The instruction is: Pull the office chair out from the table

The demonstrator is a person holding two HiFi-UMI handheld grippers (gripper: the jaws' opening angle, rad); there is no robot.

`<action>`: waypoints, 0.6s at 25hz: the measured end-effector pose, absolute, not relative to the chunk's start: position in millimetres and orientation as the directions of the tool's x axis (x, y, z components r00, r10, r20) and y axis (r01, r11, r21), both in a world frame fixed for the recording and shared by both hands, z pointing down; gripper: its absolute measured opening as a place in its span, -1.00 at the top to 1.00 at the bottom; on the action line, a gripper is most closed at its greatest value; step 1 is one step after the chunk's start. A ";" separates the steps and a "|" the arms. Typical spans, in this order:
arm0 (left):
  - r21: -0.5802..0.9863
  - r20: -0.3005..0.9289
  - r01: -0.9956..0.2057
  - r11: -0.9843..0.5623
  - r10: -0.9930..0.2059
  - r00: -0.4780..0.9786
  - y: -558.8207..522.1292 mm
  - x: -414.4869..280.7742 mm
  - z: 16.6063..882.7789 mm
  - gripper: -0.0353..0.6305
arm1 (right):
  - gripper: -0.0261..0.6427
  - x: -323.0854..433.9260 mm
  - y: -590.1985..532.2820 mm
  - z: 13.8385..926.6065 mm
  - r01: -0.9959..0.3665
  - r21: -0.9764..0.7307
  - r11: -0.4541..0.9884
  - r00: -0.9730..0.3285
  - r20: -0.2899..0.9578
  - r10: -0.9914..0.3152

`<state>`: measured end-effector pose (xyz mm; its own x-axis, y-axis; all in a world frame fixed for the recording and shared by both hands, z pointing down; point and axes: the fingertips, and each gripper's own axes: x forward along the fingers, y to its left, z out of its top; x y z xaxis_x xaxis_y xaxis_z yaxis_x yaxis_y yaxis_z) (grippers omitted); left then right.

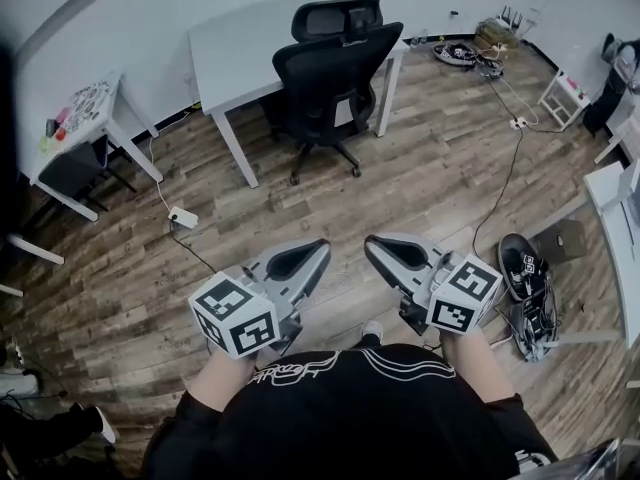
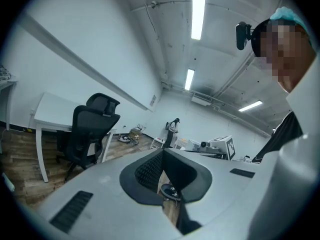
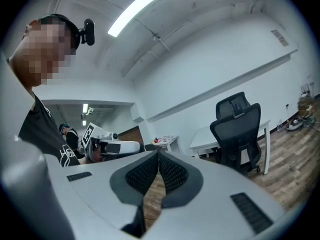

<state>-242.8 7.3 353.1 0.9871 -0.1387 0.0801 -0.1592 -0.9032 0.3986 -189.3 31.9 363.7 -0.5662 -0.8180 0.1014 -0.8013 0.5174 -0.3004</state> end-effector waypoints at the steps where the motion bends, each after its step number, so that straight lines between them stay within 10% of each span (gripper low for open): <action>1: 0.397 0.082 -0.158 -0.904 -0.137 0.987 3.1 -228.2 352.9 0.88 | 0.82 -174.8 28.4 364.0 -0.805 -0.299 0.513 -0.562 0.105 -0.821; 15: 0.357 0.118 -0.152 -0.922 -0.117 0.986 -18.7 -69.9 356.7 0.87 | 0.81 -15.3 8.0 361.6 -0.834 -0.228 0.502 -0.538 0.135 -0.832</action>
<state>-69.9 -18.7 356.7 0.9861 -0.1166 0.1183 -0.1518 -0.9218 0.3568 -15.3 8.0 361.6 -0.5379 -0.8321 0.1352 -0.8341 0.5021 -0.2283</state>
